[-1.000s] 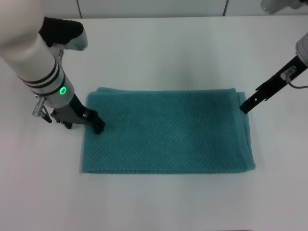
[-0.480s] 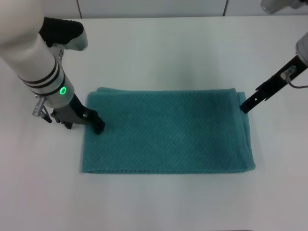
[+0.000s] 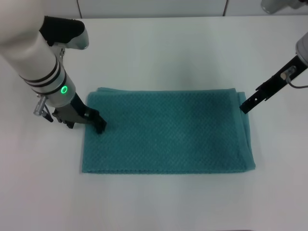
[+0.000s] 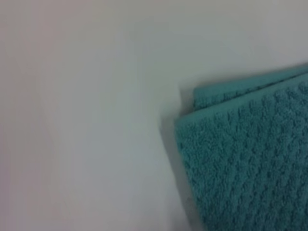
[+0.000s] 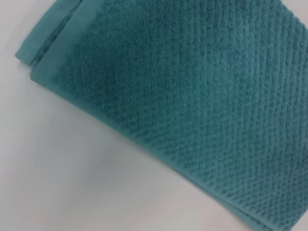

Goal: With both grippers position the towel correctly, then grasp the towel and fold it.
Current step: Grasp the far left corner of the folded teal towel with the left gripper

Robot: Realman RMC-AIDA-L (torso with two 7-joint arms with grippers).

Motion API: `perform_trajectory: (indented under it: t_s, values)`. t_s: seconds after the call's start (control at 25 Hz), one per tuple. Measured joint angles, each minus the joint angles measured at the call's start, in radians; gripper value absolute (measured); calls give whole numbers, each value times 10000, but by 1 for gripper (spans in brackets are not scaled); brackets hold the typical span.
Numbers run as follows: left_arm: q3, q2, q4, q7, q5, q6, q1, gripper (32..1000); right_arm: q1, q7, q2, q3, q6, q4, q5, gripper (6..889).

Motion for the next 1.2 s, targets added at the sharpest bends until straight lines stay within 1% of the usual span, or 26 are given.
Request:
perform_trajectory:
  t_s: [0.12, 0.2, 0.44, 0.48, 0.56, 0.72, 0.8, 0.96, 1.08, 1.2]
  values:
    - [0, 0, 2, 1, -2, 13, -3, 877, 0, 0, 0, -4, 0, 0, 0, 853]
    - [0, 0, -5, 1, -9, 16, -5, 768, 0, 0, 0, -4, 0, 0, 0, 853]
    - [17, 0, -29, 0, -26, 60, -50, 538, 0, 0, -1, -4, 0, 0, 0, 853]
    - [29, 0, -40, 1, -30, 79, -63, 522, 0, 0, 0, -4, 0, 1, 0, 853]
    - [131, 2, -46, 5, -108, 116, -68, 489, 0, 0, -1, -4, 0, 0, 0, 853]
    - [569, 31, -38, 8, -546, 136, -78, 424, 2, 0, -1, 5, 0, 1, 0, 854]
    - [705, 39, -15, 9, -690, 141, -93, 392, -3, 1, -1, 8, 0, 0, 0, 854]
    - [783, 59, 16, 12, -750, 214, -104, 314, -3, 1, -1, -3, 0, 0, 0, 854]
    - [922, 61, 28, 15, -777, 245, -116, 247, -3, 1, 0, -1, 0, 0, 0, 854]
    - [976, 62, 32, 16, -784, 249, -134, 167, -1, 0, -1, -1, 0, -7, 0, 853]
